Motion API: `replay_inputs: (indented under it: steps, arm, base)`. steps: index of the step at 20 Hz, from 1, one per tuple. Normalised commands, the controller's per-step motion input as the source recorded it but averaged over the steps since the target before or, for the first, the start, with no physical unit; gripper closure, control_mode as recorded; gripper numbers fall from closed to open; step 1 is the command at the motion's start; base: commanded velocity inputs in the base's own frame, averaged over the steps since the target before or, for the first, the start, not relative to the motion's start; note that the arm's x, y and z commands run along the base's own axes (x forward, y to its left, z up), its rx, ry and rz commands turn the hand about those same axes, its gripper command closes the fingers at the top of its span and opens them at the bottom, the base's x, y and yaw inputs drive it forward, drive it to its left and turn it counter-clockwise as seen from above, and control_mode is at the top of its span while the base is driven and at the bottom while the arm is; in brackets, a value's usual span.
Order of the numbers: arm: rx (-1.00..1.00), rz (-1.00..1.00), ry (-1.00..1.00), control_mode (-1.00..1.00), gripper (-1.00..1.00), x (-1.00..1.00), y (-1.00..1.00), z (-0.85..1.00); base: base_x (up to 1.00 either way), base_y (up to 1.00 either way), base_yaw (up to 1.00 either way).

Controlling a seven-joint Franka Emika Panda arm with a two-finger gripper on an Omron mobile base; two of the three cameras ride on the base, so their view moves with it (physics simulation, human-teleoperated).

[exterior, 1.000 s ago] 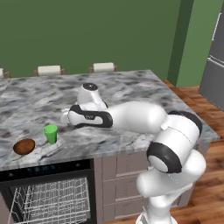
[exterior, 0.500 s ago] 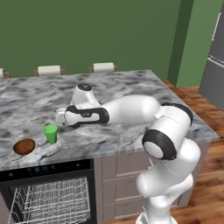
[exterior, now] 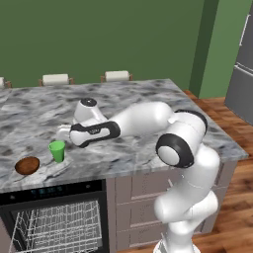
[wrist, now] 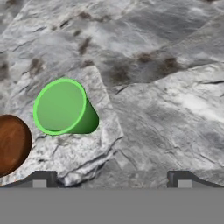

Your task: Pick up the cup and bowl from the counter, place them in the dishwasher, and close the dishwasher door.

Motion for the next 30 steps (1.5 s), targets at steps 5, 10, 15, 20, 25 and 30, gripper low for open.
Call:
replay_inputs:
  steps: [5, 10, 15, 20, 25, 30]
  arm:
    - [0.00, 0.00, 0.00, -1.00, -1.00, 0.21, 0.25, -0.22]
    - [0.00, 0.00, 0.00, -1.00, -1.00, 0.28, 0.25, -0.20]
    - [0.00, -0.01, 0.00, -1.00, -1.00, 0.31, 0.24, -0.15]
    - [0.00, -0.01, 0.00, -1.00, -1.00, 0.31, 0.22, -0.17]
    - [0.00, 0.00, 0.00, -1.00, -1.00, 0.27, 0.17, -0.27]
    - [0.00, 0.00, 0.00, -1.00, -1.00, 0.23, 0.07, -0.28]
  base:
    - [0.00, 0.00, 0.00]
    - [0.00, 0.00, 0.00]
    - [0.00, 0.00, 0.00]
    - [0.00, 0.00, 0.00]
    - [0.00, 0.00, 0.00]
    - [0.00, 0.00, 0.00]
